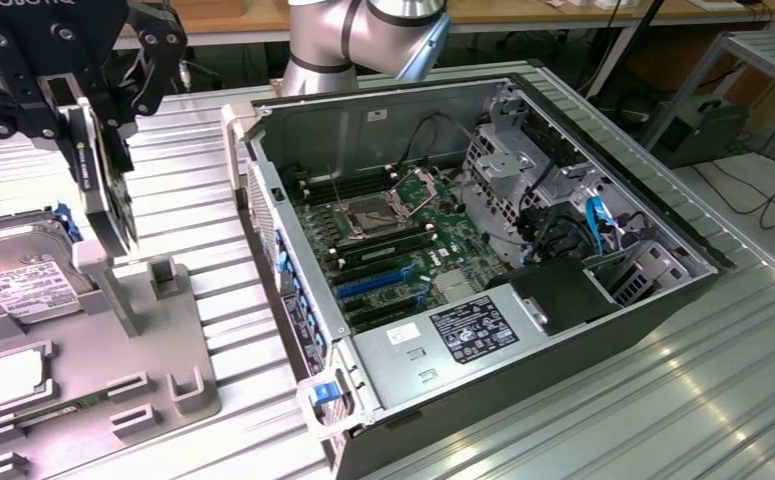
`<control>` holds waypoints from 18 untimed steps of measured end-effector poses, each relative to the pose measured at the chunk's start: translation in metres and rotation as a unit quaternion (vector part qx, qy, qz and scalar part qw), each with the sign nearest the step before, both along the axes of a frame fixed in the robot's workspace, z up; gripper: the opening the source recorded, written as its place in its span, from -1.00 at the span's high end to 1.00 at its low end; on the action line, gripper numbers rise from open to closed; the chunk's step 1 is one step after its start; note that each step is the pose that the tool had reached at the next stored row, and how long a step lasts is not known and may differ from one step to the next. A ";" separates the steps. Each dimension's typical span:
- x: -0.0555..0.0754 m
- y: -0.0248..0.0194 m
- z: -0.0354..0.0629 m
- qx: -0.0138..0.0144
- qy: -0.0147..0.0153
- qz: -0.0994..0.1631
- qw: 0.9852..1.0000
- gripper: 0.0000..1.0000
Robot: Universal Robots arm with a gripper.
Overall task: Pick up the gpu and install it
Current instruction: 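Pick up the gpu and move the gpu toward the slot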
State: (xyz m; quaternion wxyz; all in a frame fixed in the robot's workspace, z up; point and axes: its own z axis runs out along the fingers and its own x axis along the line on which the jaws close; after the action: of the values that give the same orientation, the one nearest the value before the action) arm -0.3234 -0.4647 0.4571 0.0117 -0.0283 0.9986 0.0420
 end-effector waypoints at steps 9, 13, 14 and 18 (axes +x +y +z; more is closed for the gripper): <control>0.003 0.0000 0.0001 0.000 0.000 0.000 1.000 0.44; 0.006 0.0000 0.0001 0.000 0.000 0.000 1.000 0.44; 0.006 0.0000 0.0000 0.000 0.000 0.000 1.000 0.44; 0.009 0.0000 0.0001 0.000 0.000 0.000 1.000 0.44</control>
State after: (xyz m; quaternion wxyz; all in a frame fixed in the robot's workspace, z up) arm -0.3142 -0.4647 0.4572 0.0116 -0.0283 0.9986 0.0420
